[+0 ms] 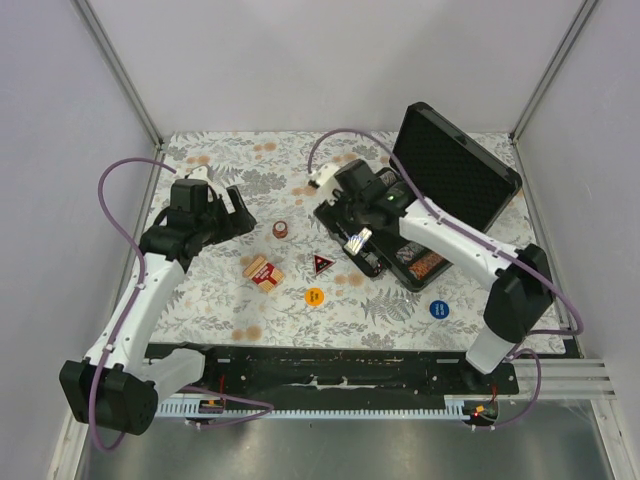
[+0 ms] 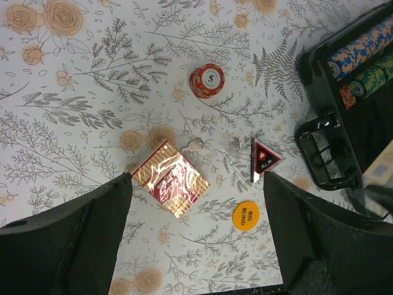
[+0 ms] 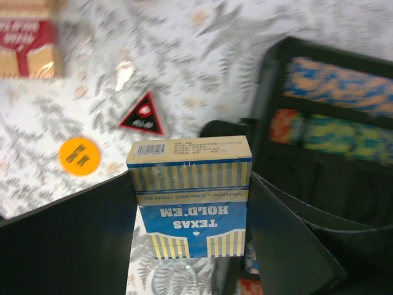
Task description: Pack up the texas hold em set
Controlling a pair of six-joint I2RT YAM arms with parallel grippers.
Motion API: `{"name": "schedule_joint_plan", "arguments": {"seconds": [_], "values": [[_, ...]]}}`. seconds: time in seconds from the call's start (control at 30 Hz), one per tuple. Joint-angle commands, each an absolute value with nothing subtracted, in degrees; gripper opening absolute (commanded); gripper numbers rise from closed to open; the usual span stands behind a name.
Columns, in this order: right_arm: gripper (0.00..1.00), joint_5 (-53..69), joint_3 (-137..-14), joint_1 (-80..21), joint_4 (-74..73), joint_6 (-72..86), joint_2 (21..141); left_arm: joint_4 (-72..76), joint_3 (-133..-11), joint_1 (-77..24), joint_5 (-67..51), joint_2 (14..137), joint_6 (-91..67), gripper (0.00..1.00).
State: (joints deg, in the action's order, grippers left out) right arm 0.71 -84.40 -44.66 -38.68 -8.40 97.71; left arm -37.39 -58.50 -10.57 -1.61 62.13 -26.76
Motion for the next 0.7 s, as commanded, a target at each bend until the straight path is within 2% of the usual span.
{"name": "schedule_joint_plan", "arguments": {"seconds": [0.0,0.1,0.67], "values": [[0.52,-5.4,-86.2,-39.0,-34.9,-7.9,95.5,-34.5,-60.3,-10.3,-1.4,61.0,-24.7,0.93],[0.53,-8.1,-86.0,-36.4,-32.9,-8.8,96.9,-34.0,-59.9,-10.3,-1.5,61.2,-25.1,0.93],[0.52,-4.1,-83.1,-28.4,-28.6,-7.9,103.1,-33.3,-58.6,-10.3,-1.3,62.4,-26.2,0.93]]}}
